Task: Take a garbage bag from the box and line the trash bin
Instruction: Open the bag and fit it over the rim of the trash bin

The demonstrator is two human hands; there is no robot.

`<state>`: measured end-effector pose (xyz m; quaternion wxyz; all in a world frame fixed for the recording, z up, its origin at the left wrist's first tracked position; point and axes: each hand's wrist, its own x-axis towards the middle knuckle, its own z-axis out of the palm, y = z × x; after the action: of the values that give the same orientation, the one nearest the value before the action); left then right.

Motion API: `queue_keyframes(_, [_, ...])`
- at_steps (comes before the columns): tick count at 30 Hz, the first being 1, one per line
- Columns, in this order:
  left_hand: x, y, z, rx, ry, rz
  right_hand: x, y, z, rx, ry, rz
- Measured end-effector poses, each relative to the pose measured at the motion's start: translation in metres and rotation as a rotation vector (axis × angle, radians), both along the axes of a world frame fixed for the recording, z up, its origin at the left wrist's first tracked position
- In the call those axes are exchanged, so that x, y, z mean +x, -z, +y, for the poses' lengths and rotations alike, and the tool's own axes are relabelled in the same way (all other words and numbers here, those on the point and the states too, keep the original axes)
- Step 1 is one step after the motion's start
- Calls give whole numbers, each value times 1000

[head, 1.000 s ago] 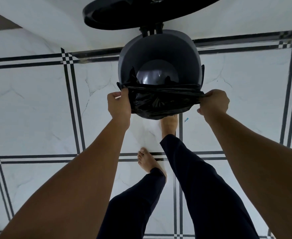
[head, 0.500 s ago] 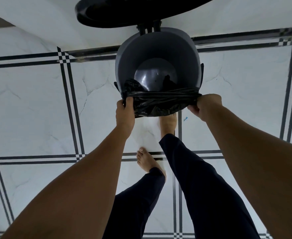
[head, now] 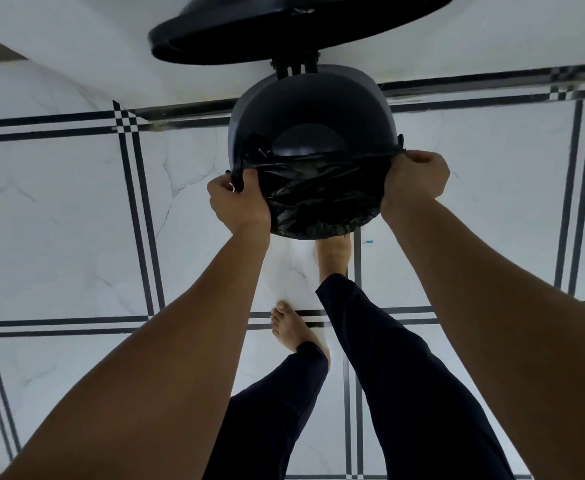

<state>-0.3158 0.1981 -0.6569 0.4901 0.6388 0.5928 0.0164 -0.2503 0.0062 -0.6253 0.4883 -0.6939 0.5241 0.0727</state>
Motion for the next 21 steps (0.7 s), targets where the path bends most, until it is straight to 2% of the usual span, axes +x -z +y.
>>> queue_keyframes(4, [13, -6, 6, 129, 91, -34, 5, 8, -2, -211, -270, -26])
queue_keyframes(8, [17, -6, 4, 202, 183, 24, 13, 9, -4, -378, -549, 29])
queue_keyframes(13, [20, -4, 12, 228, 233, 74, 22, 11, -5, -324, -527, 57])
queue_keyframes(16, [20, -6, 17, 233, 250, 97, 19, 14, -1, -255, -460, -19])
queue_keyframes(18, [19, -7, 18, 235, 263, 88, 14, 12, 9, -284, -579, -47])
queue_keyframes(21, [19, -7, 18, 241, 291, 84, 9, 12, 27, -365, -873, -143])
